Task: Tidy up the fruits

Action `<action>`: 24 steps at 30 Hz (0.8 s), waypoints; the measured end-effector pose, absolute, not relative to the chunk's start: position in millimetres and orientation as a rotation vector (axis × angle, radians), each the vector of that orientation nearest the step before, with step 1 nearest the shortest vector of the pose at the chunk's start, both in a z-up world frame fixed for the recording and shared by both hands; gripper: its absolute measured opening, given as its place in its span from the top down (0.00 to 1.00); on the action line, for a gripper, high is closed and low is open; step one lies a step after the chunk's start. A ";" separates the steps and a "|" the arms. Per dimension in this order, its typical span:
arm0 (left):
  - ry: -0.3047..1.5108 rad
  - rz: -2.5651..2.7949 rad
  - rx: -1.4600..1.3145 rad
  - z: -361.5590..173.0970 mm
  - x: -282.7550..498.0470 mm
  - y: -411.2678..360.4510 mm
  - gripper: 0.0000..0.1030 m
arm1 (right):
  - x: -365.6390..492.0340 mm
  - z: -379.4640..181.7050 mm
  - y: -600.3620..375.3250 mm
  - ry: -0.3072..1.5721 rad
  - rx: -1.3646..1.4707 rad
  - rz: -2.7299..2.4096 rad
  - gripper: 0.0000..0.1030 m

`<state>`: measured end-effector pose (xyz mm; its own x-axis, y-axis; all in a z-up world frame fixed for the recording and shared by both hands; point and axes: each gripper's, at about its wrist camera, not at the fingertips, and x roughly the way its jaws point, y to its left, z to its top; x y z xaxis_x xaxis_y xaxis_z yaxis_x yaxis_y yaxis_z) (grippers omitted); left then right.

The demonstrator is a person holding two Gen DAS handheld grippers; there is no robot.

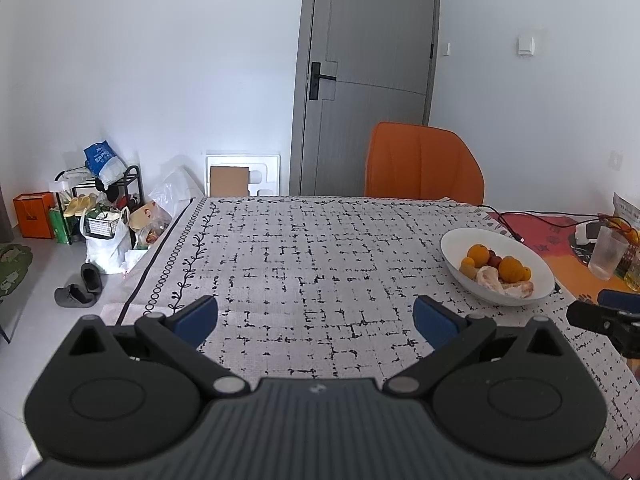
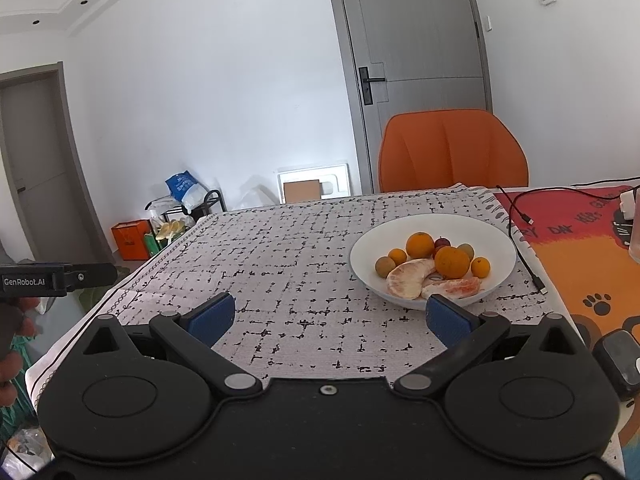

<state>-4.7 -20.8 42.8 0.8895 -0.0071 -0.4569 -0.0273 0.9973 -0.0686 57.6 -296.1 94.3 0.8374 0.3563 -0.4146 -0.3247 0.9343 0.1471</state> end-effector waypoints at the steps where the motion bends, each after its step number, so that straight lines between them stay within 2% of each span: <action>1: 0.475 0.010 -0.073 42.4 -4.3 -20.4 0.00 | 57.6 94.8 -296.3 0.452 0.072 0.361 0.00; 24: 0.479 0.032 -0.046 39.1 -3.8 -23.7 0.00 | 58.2 93.0 -295.0 0.447 0.054 0.345 0.00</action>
